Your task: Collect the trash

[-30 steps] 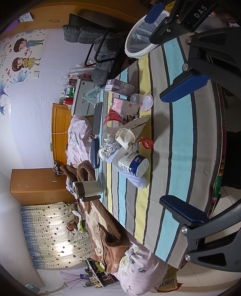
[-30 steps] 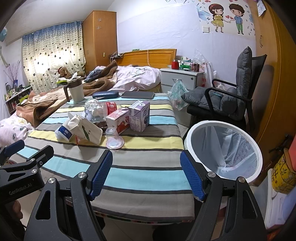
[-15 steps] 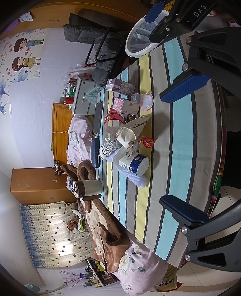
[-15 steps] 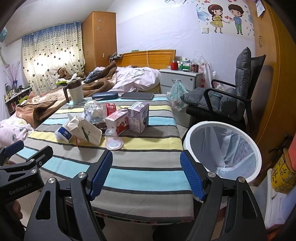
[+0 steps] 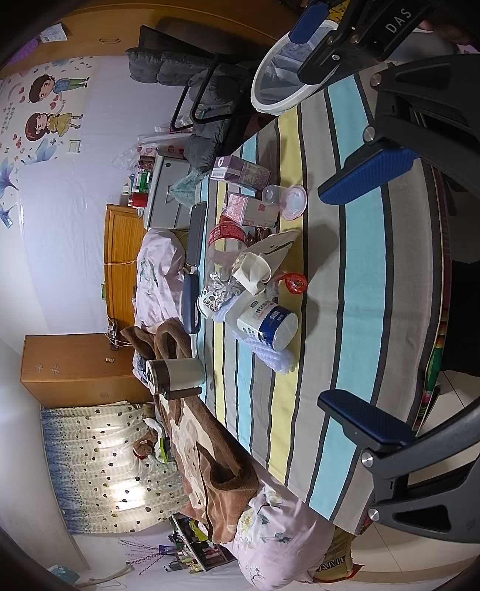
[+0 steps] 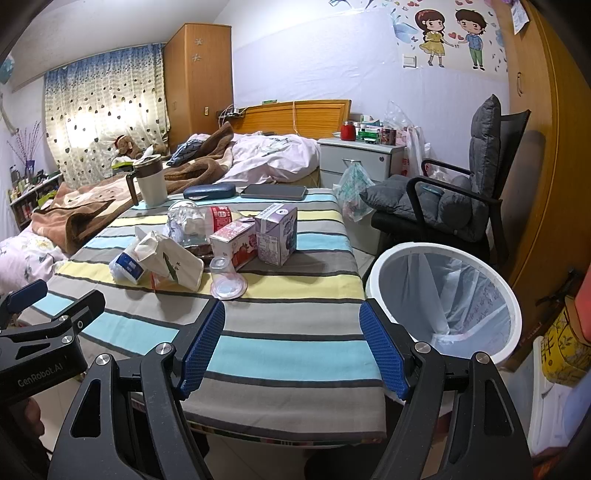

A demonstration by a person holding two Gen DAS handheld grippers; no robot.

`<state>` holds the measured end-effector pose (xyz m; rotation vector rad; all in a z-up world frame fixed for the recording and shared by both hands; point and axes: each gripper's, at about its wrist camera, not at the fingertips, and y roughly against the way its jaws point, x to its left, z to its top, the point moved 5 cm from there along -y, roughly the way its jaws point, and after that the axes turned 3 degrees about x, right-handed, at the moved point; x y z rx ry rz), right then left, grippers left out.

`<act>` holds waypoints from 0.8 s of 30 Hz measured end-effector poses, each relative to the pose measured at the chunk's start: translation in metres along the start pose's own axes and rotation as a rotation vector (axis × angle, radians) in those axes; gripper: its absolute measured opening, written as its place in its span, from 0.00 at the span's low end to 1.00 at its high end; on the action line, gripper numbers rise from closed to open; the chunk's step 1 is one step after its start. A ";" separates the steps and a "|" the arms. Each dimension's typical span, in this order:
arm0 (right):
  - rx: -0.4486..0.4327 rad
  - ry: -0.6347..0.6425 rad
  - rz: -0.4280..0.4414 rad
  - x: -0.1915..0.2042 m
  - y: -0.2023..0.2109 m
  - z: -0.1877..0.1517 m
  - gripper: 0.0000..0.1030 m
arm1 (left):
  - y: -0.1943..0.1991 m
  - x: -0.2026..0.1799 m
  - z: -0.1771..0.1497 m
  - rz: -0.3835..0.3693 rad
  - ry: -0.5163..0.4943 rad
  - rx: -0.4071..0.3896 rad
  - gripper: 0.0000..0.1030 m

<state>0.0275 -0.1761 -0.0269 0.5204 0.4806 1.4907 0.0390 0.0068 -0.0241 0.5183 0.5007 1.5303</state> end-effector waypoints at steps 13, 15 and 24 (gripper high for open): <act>-0.001 0.000 -0.002 0.000 0.001 0.000 0.74 | 0.001 0.002 0.000 0.001 0.005 -0.001 0.99; 0.000 0.000 -0.001 0.001 0.000 0.001 0.74 | 0.001 0.003 0.001 0.001 0.006 -0.001 0.99; -0.001 0.000 -0.001 0.000 0.001 0.001 0.74 | -0.001 0.005 0.001 -0.001 0.010 0.001 0.99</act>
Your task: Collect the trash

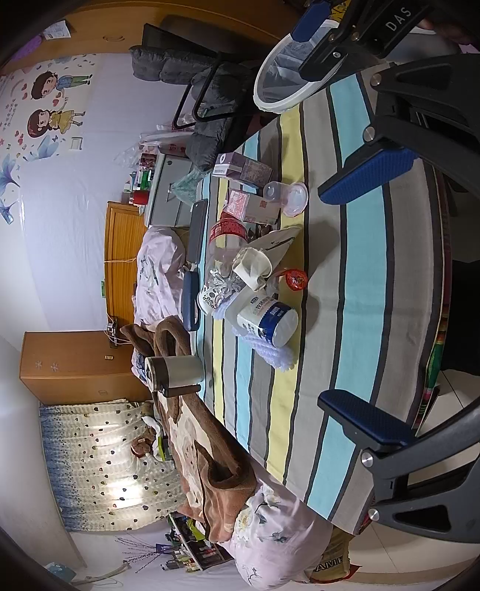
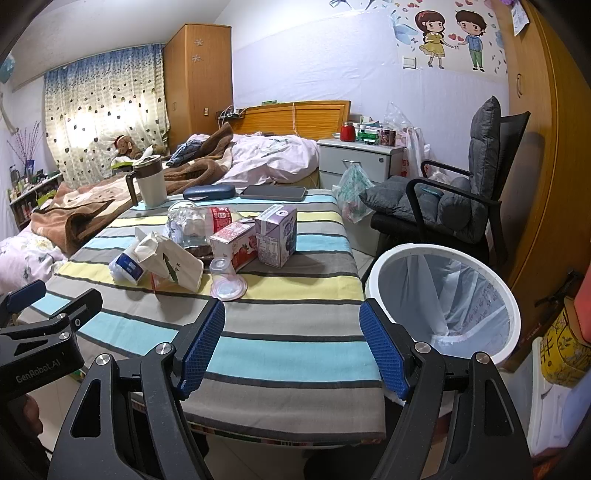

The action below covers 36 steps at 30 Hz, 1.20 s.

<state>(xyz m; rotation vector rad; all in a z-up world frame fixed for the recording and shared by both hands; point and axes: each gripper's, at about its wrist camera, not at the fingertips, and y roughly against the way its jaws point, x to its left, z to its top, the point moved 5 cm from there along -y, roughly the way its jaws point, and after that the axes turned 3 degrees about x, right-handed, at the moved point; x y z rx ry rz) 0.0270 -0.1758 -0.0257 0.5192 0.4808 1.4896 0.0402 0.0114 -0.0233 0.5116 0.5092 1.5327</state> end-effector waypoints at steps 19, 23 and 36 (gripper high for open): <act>0.007 -0.006 0.031 0.000 -0.017 0.005 0.74 | -0.025 0.022 -0.004 -0.033 0.035 0.063 0.99; 0.024 -0.001 0.049 0.003 -0.031 0.004 0.74 | -0.036 0.039 -0.003 -0.064 0.085 0.085 0.99; 0.021 -0.003 0.061 -0.001 -0.073 0.040 0.74 | -0.084 0.066 0.018 -0.162 0.136 0.140 0.98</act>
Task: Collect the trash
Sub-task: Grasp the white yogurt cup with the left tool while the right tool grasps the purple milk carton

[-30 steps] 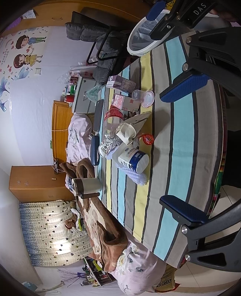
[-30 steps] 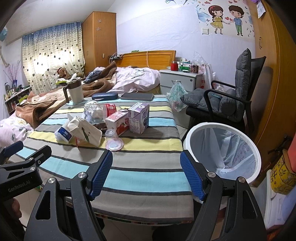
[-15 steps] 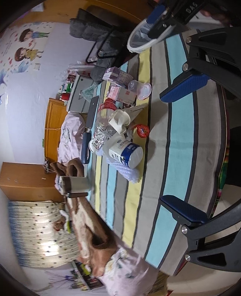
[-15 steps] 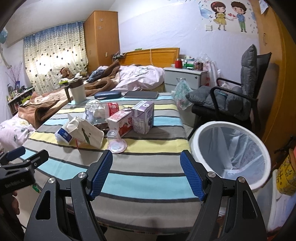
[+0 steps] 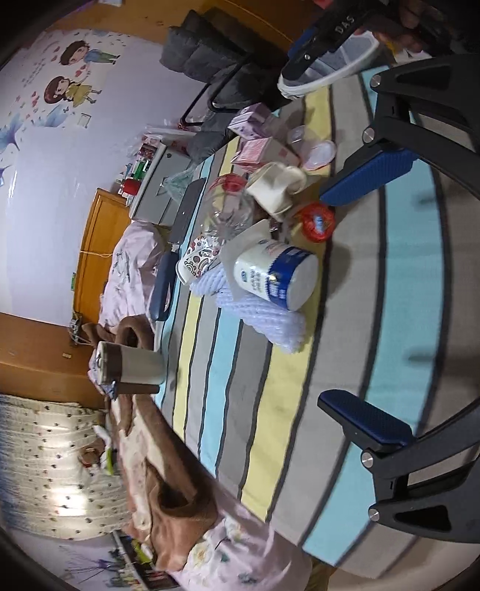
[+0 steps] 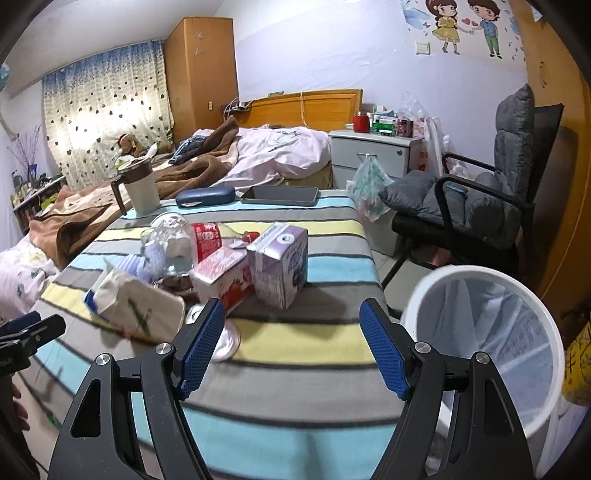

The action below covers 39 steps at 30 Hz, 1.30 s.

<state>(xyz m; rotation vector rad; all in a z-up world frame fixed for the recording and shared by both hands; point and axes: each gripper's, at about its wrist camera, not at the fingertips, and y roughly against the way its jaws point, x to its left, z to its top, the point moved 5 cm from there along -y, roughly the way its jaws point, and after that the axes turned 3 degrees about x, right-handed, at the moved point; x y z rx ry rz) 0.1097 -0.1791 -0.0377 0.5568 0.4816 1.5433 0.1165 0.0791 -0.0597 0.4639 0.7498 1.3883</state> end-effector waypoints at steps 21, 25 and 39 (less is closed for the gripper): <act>0.090 -0.015 0.018 0.003 -0.050 0.020 0.61 | -0.065 -0.010 0.036 -0.018 -0.092 0.103 0.81; 0.088 -0.012 0.005 0.000 -0.047 0.021 0.49 | -0.074 -0.012 0.036 -0.006 -0.116 0.129 0.78; 0.090 -0.020 0.022 -0.008 -0.052 0.030 0.40 | -0.080 -0.021 0.037 -0.024 -0.134 0.133 0.64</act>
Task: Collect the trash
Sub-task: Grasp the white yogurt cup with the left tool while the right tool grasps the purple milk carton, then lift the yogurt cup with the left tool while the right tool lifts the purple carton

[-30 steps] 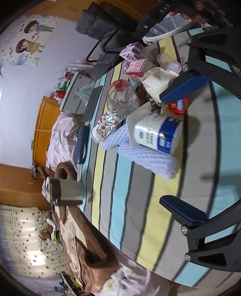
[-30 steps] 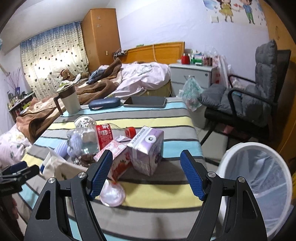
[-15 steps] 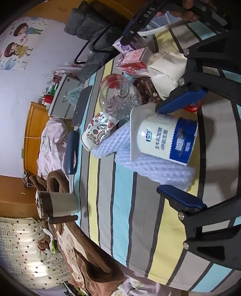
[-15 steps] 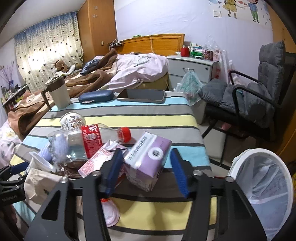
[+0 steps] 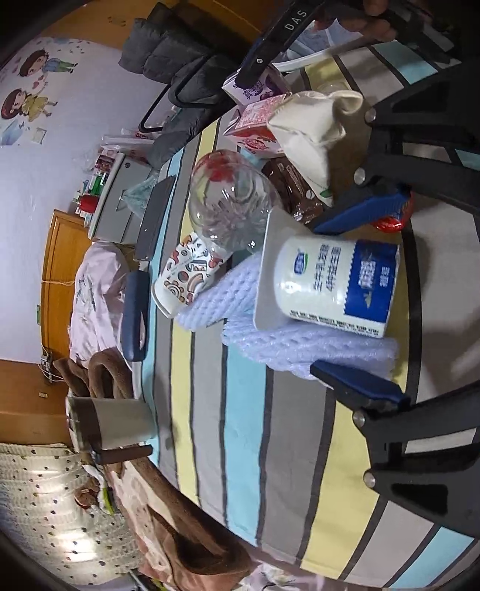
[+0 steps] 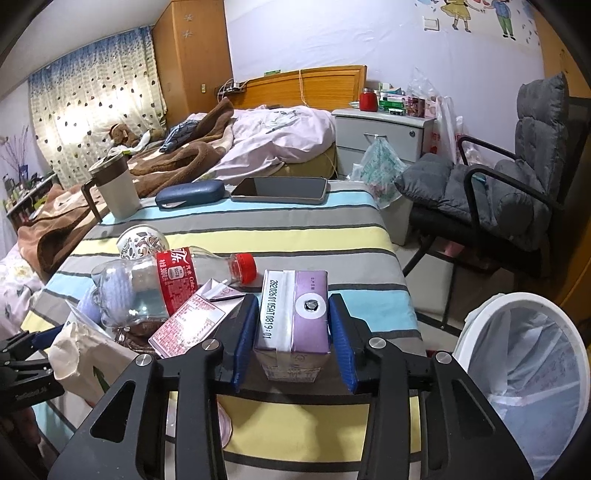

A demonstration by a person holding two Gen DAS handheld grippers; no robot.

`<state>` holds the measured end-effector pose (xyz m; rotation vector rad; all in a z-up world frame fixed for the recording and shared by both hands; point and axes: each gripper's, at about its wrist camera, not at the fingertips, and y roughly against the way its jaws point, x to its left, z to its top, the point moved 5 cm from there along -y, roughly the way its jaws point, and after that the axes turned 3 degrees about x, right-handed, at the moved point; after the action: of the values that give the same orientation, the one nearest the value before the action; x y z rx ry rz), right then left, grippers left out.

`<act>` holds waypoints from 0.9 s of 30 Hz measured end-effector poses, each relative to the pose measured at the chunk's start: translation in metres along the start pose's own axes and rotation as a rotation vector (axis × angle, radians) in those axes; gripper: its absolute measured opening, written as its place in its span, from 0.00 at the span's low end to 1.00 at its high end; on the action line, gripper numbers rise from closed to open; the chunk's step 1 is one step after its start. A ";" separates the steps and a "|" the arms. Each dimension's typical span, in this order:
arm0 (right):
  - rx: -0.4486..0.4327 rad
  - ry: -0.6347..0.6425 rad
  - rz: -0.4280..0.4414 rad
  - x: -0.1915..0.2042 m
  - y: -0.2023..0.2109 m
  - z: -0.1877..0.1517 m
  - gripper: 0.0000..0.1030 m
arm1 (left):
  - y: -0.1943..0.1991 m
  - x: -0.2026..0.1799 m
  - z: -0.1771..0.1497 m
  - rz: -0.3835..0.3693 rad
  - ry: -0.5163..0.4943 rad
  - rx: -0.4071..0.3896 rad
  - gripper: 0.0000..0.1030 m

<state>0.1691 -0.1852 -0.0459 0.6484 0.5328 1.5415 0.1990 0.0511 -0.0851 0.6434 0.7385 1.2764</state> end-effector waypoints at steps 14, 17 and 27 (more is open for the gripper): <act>-0.020 0.004 0.047 0.006 0.015 -0.007 0.39 | 0.025 -0.011 -0.013 -0.011 -0.010 -0.019 0.60; -0.027 0.010 0.054 0.010 0.019 -0.009 0.39 | 0.028 -0.010 -0.021 0.003 -0.021 -0.009 0.60; -0.029 -0.004 0.062 0.008 0.027 -0.017 0.39 | 0.034 -0.009 -0.036 -0.009 -0.006 -0.003 0.66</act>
<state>0.1373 -0.1781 -0.0397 0.6509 0.4900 1.6027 0.1492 0.0493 -0.0790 0.6410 0.7334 1.2666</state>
